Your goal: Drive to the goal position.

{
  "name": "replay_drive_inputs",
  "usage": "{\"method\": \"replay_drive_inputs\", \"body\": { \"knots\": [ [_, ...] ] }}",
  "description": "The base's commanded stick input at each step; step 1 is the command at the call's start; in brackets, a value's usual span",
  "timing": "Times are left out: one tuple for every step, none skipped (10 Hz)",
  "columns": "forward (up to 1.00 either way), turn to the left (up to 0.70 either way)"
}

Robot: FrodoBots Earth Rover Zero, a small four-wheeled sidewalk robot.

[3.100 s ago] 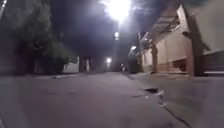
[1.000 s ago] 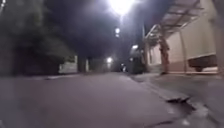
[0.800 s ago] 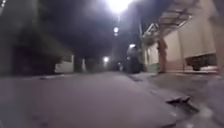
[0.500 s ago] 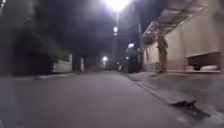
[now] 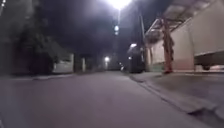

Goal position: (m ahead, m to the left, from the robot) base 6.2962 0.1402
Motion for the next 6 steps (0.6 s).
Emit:
{"method": "replay_drive_inputs", "body": {
  "knots": [
    [0.70, 0.00],
    [0.70, 0.00],
    [0.70, 0.00],
    [0.70, 0.00],
    [0.70, 0.00],
    [0.70, 0.00]
  ]
}}
